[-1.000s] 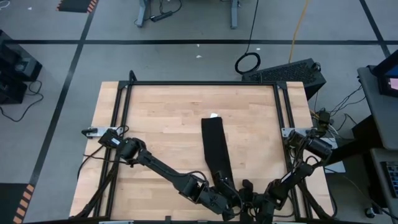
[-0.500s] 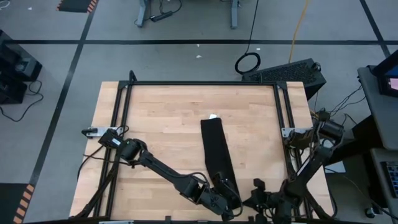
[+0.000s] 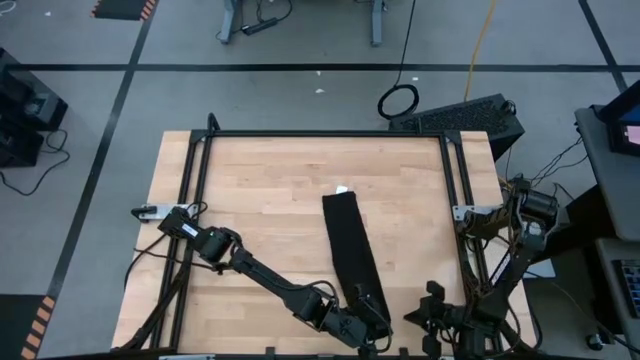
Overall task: Roll napkin
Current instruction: Fold the black napkin
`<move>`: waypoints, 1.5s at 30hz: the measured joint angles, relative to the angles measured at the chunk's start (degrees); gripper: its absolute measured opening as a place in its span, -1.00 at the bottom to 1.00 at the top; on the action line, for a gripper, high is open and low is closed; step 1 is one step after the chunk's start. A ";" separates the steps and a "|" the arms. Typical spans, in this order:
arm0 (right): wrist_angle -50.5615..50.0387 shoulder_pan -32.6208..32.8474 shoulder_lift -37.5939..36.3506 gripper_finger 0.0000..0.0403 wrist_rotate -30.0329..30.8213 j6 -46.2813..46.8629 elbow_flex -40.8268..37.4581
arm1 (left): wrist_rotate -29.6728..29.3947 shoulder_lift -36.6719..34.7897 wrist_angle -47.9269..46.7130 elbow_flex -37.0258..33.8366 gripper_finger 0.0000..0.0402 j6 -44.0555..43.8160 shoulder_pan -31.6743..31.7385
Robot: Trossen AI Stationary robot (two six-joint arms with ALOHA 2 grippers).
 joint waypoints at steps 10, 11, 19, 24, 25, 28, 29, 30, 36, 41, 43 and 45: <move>25.89 -2.02 11.78 -0.98 1.54 -6.11 0.09 | -0.33 0.02 3.35 0.00 -0.98 1.09 0.98; 27.15 -2.41 12.75 -0.98 1.54 -6.13 0.09 | -0.10 -0.02 3.36 0.02 -0.98 1.09 1.09; 29.73 -3.62 16.34 -0.98 0.78 -5.97 0.22 | 2.71 1.41 3.27 0.04 -0.98 1.07 1.07; 30.01 -3.70 16.40 -0.98 -0.99 -7.59 0.22 | 2.45 2.84 6.73 -0.02 -0.98 1.13 1.51; 30.08 -3.71 16.42 -0.98 -1.09 -7.81 0.20 | 2.48 3.06 8.19 -0.02 -0.98 1.10 1.71; 30.11 -3.75 16.47 -0.98 -1.23 -7.91 0.20 | 3.02 3.40 9.33 -0.02 -0.97 1.11 2.19; 30.13 -3.75 16.47 -0.98 -1.21 -7.93 0.20 | 3.10 3.57 9.33 0.00 -0.96 1.11 2.33; 30.15 -3.75 16.49 -0.98 -1.29 -7.88 0.20 | 3.10 3.64 9.22 -0.01 -0.94 1.11 2.43; 30.26 -3.75 16.58 -0.98 -1.45 -7.93 0.15 | 3.25 4.19 8.14 0.07 -0.72 1.14 2.34; 30.42 -3.75 16.58 -0.98 -1.61 -7.88 0.13 | 3.00 5.03 8.53 -0.02 -0.37 0.21 2.14; 30.52 -3.73 16.51 -0.98 -1.65 -7.93 0.11 | 2.91 5.08 8.59 -0.02 -0.24 -1.40 2.17; 30.44 -3.75 16.16 -0.98 -1.96 -7.88 0.07 | 2.62 5.14 8.47 -0.02 -0.13 -3.62 2.17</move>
